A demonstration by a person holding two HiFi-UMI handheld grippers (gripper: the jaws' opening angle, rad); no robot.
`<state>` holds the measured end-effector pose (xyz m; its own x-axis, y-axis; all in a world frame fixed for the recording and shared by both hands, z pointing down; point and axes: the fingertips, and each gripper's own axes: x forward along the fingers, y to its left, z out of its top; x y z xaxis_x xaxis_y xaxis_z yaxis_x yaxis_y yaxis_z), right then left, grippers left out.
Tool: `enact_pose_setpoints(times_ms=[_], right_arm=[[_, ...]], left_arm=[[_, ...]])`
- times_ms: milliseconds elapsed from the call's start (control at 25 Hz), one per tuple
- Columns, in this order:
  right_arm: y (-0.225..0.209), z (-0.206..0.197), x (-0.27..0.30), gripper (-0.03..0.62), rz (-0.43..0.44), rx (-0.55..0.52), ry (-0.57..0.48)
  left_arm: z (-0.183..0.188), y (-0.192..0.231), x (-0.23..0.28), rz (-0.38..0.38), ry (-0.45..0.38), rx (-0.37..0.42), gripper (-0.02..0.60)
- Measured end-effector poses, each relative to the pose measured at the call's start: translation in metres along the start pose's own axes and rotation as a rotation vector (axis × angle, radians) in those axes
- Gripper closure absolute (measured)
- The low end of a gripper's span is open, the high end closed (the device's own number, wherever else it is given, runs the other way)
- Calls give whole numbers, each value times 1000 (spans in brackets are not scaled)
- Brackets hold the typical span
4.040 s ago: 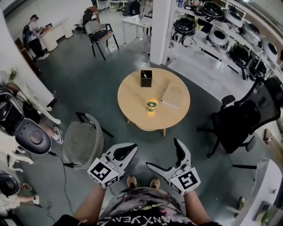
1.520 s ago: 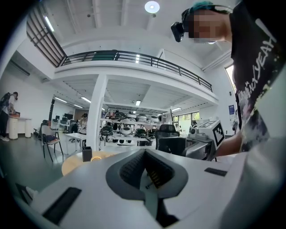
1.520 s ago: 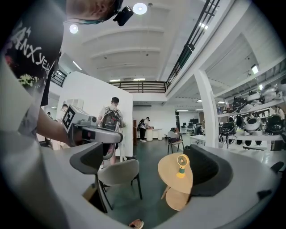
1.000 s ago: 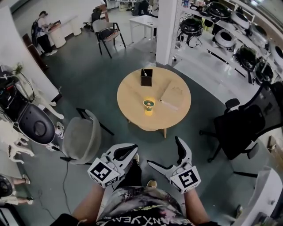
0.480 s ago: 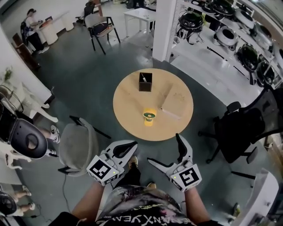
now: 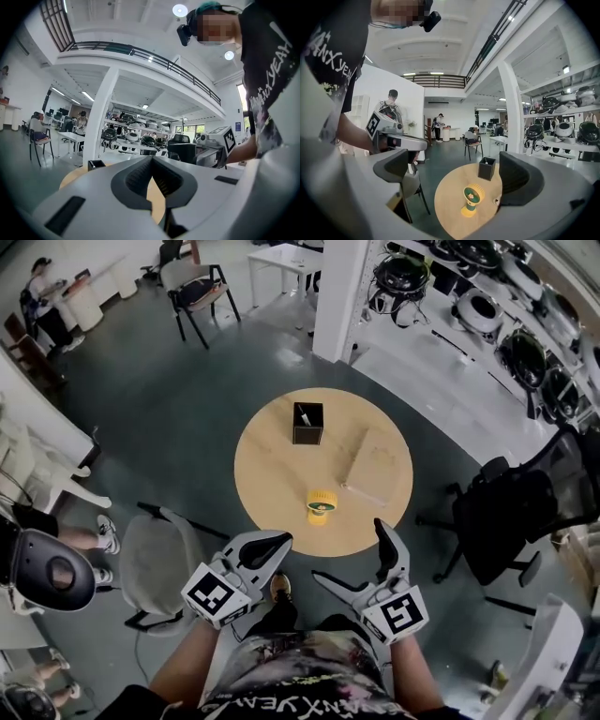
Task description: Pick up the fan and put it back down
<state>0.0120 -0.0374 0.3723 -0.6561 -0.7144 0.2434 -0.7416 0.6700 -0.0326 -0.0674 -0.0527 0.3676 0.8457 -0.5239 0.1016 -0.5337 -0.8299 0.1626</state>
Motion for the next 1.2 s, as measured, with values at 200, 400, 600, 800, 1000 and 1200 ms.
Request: enact_pose_setpoints(times_ms=[200, 400, 600, 800, 1000, 1200], right_arm=[[-18, 5, 17, 8, -12, -3, 0], [-38, 9, 19, 8, 14, -6, -5], [-57, 10, 13, 8, 40, -3, -10], [-70, 6, 13, 9, 47, 1, -10], [-71, 3, 16, 9, 54, 5, -9], [-73, 2, 17, 8, 58, 7, -6]], left_arm=[[1, 21, 14, -5, 2, 2, 569], [7, 25, 33, 30, 1, -1, 569], [11, 22, 47, 70, 3, 2, 569], [7, 24, 56, 81, 22, 10, 569], [8, 28, 59, 85, 20, 11, 569], [9, 29, 60, 88, 23, 18, 569]])
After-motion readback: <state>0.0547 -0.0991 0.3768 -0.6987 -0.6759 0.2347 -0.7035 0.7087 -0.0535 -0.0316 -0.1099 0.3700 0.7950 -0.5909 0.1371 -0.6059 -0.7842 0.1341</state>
